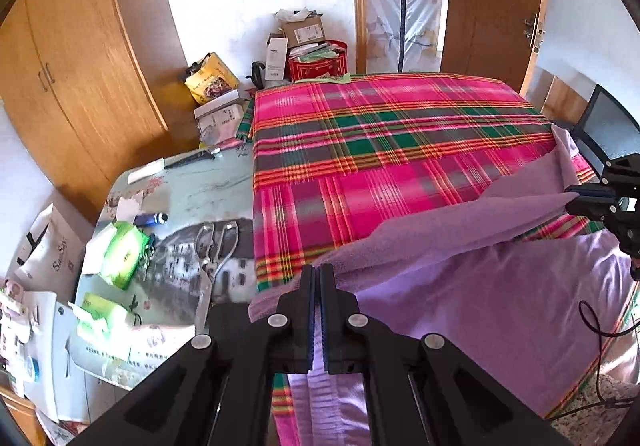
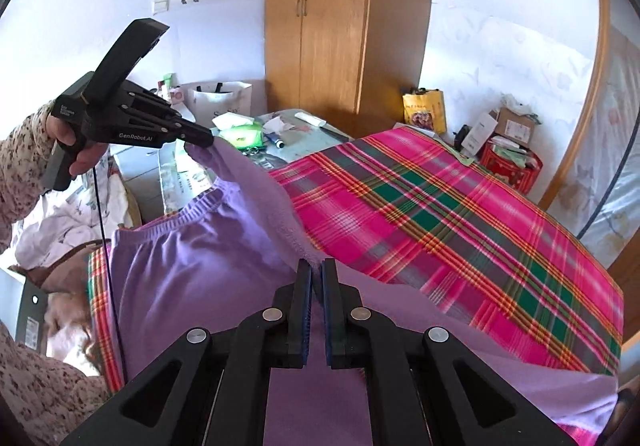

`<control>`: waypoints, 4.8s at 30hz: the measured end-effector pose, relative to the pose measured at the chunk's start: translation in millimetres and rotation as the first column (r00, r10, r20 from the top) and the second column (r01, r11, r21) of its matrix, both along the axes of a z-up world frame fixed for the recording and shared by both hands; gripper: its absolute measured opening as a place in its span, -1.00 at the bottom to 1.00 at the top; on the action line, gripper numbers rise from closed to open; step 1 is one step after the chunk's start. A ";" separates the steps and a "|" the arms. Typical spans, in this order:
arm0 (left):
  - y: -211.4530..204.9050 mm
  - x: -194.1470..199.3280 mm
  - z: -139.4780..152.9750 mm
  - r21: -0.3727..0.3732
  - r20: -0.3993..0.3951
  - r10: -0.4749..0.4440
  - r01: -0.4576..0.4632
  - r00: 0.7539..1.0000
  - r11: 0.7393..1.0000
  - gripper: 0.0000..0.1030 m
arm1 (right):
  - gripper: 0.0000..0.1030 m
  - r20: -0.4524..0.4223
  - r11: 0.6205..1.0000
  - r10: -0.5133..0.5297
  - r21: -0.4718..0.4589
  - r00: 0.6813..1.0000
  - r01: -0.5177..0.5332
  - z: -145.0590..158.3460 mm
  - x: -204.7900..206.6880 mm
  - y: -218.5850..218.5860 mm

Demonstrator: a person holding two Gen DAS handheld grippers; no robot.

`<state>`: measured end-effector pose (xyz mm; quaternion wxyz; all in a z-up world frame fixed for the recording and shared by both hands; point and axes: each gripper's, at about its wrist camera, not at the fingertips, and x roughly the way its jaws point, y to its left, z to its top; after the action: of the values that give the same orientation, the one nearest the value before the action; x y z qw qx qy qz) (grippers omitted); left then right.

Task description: Fold clothes

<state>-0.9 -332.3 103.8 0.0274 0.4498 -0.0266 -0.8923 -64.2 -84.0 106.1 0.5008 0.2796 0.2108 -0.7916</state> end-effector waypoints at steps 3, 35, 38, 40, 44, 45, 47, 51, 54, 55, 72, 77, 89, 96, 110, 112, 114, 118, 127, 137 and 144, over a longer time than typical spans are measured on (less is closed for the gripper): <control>1.1 10.6 -2.6 0.004 -0.001 0.004 -0.004 1.000 1.000 -0.96 | -0.90 0.003 1.000 -0.005 -0.005 1.000 0.005 -1.1 11.7 5.8; -3.7 110.4 -57.9 0.106 0.015 0.027 -0.029 1.000 0.994 -0.96 | -0.90 0.125 1.000 -0.008 -0.016 0.992 0.010 -55.1 136.0 26.0; -5.1 119.5 -62.8 0.124 0.005 0.033 -0.033 0.999 0.992 -0.96 | -0.90 0.137 1.000 -0.013 -0.023 0.990 0.016 -58.8 143.5 26.6; -6.6 124.7 -66.8 0.150 -0.002 0.046 -0.045 0.999 0.988 -0.96 | -0.90 0.132 1.000 -0.017 -0.019 0.991 0.020 -61.1 148.9 27.1; -0.9 138.0 -77.3 0.147 -0.012 0.053 -0.051 0.999 0.988 -0.96 | -0.90 0.110 1.000 -0.020 0.012 0.994 0.019 -70.9 157.6 25.4; -0.8 140.1 -80.4 0.150 -0.011 0.055 -0.053 0.998 0.987 -0.96 | -0.90 0.109 1.000 -0.019 0.021 0.994 0.017 -74.3 158.6 24.7; -2.9 143.7 -85.2 0.177 -0.011 0.066 -0.064 0.998 0.982 -0.96 | -0.90 0.129 0.999 -0.025 0.028 0.991 0.021 -81.3 157.1 25.2; -10.6 151.4 -89.2 0.255 -0.030 0.099 -0.088 0.995 0.963 -0.95 | -0.90 0.174 0.999 -0.040 0.022 0.984 0.037 -93.6 153.3 27.3; -17.6 159.8 -89.9 0.331 -0.050 0.131 -0.108 0.990 0.937 -0.94 | -0.90 0.150 0.999 -0.044 0.038 0.988 0.039 -101.2 157.9 26.3; -21.2 163.8 -89.5 0.365 -0.056 0.151 -0.120 0.987 0.923 -0.94 | -0.90 0.141 0.999 -0.042 0.039 0.989 0.037 -103.0 159.7 26.8; -68.3 158.1 -119.3 0.699 0.150 0.404 -0.386 0.902 0.602 -0.41 | -0.90 0.064 0.998 -0.030 0.052 0.997 0.027 -116.6 172.8 30.5; -73.4 161.4 -124.1 0.720 0.176 0.456 -0.430 0.872 0.545 -0.64 | -0.90 -0.010 0.997 -0.020 0.072 1.000 0.021 -120.1 182.8 27.9; -58.6 182.5 -103.2 0.713 0.117 0.519 -0.436 0.846 0.549 -0.82 | -0.91 -0.025 1.000 -0.011 0.012 1.000 0.012 -106.5 189.6 36.0; -59.2 184.4 -127.0 0.698 0.181 0.536 -0.492 0.824 0.521 -0.82 | -0.91 0.020 0.999 -0.026 0.019 0.999 0.026 -118.1 183.9 40.0; -54.8 187.7 -125.8 0.682 0.162 0.570 -0.509 0.805 0.525 -0.82 | -0.69 0.096 0.961 -0.247 -0.103 0.964 0.257 -96.0 136.6 80.9; -51.9 187.8 -124.6 0.669 0.153 0.578 -0.514 0.802 0.536 -0.81 | -0.69 0.115 0.961 -0.241 -0.114 0.964 0.253 -96.7 132.9 78.0; -50.8 187.5 -123.9 0.664 0.151 0.581 -0.518 0.800 0.540 -0.81 | -0.68 0.099 0.963 -0.244 -0.093 0.965 0.254 -100.5 133.3 72.0; -48.8 189.4 -119.0 0.651 0.162 0.597 -0.539 0.786 0.534 -0.77 | -0.68 0.105 0.971 -0.231 -0.043 0.967 0.237 -109.5 133.6 68.3; -17.3 192.2 -75.1 0.590 0.010 0.602 -0.491 0.798 0.641 -0.67 | -0.68 0.146 0.917 -0.359 -0.129 0.922 0.378 -91.3 112.0 124.0; 57.3 129.5 -69.9 0.566 -0.007 0.346 -0.281 0.938 0.775 -0.61 | -0.62 0.214 0.797 -0.551 -0.152 0.807 0.584 -90.4 77.1 194.0; 130.2 91.2 -62.7 0.495 -0.036 0.123 -0.089 0.992 0.864 -0.60 | -0.58 0.228 0.767 -0.581 -0.167 0.781 0.620 -82.4 59.0 217.2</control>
<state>90.2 -202.2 41.1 -0.0381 0.4128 0.2271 -0.8813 -5.2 133.2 23.7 0.2651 0.3351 -0.0259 -0.9037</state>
